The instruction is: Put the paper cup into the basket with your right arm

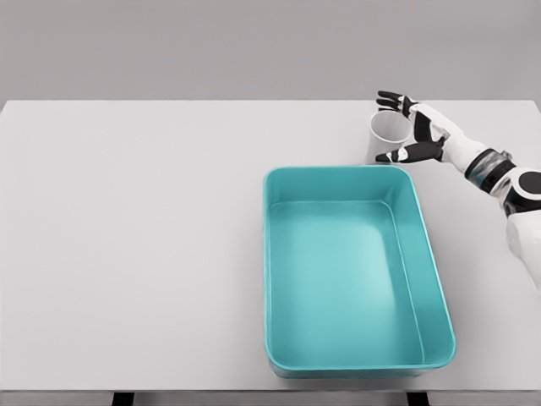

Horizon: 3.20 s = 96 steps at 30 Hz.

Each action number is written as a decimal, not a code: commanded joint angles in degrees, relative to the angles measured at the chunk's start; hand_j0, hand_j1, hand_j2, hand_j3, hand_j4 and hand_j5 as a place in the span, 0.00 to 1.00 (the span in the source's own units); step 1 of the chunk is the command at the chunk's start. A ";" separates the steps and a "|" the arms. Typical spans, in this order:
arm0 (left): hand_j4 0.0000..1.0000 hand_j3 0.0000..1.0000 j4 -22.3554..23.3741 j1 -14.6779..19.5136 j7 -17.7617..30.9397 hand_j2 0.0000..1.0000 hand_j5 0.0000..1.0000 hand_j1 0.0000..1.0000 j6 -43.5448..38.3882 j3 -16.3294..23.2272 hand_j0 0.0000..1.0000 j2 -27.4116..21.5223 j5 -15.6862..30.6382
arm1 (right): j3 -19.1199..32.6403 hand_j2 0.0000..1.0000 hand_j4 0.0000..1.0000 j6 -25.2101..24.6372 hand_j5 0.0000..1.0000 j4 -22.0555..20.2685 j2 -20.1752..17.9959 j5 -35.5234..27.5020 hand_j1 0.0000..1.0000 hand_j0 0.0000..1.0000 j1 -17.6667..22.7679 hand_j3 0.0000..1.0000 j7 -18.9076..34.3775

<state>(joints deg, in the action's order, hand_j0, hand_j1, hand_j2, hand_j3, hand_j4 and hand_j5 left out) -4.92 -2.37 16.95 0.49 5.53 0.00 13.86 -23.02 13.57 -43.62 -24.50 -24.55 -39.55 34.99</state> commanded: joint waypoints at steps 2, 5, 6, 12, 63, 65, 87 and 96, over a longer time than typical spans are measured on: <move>1.00 1.00 0.00 0.00 0.02 1.00 1.00 1.00 0.03 0.01 1.00 0.00 0.03 | 0.00 0.95 0.95 -0.04 0.95 -0.06 0.07 0.03 0.95 0.95 0.00 0.95 0.01; 1.00 1.00 0.00 0.00 0.02 1.00 1.00 1.00 -0.05 0.01 1.00 0.00 0.03 | 0.00 0.85 0.85 -0.04 0.85 -0.15 -0.02 -0.06 0.85 0.85 -0.09 0.85 0.01; 1.00 1.00 0.00 0.00 0.02 1.00 1.00 1.00 -0.05 0.01 1.00 0.00 0.03 | 0.00 0.84 0.84 -0.04 0.84 -0.15 -0.11 -0.15 0.84 0.84 -0.09 0.84 0.01; 1.00 1.00 0.00 0.00 0.02 1.00 1.00 1.00 0.04 0.01 1.00 0.00 0.03 | 0.17 0.79 0.79 0.14 0.79 -0.58 -0.55 -0.24 0.79 0.79 -0.17 0.79 0.01; 1.00 1.00 0.00 0.00 0.02 1.00 1.00 1.00 0.04 0.01 1.00 0.00 0.03 | 1.93 0.72 0.72 4.88 0.72 -42.24 -13.20 3.19 0.72 0.72 5.01 0.72 0.01; 1.00 1.00 0.00 0.00 0.02 1.00 1.00 1.00 -0.05 0.01 1.00 0.00 0.03 | 1.93 0.72 0.72 4.97 0.72 -45.41 -13.99 5.21 0.72 0.72 5.89 0.72 0.01; 1.00 1.00 0.00 0.00 0.02 1.00 1.00 1.00 0.03 0.01 1.00 0.00 0.03 | -0.97 0.75 0.75 20.35 0.75 -56.84 -19.09 12.68 0.75 0.75 12.83 0.75 0.01; 1.00 1.00 0.00 0.00 0.02 1.00 1.00 1.00 0.03 0.01 1.00 0.00 0.03 | -6.77 0.76 0.76 21.43 0.76 -56.84 -20.15 17.78 0.76 0.76 15.11 0.76 0.01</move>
<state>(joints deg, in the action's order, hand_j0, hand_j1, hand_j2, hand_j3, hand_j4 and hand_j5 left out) -4.92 -2.37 16.95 0.47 5.55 0.00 13.86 -29.04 35.05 -100.43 -44.27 -7.17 -23.73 35.06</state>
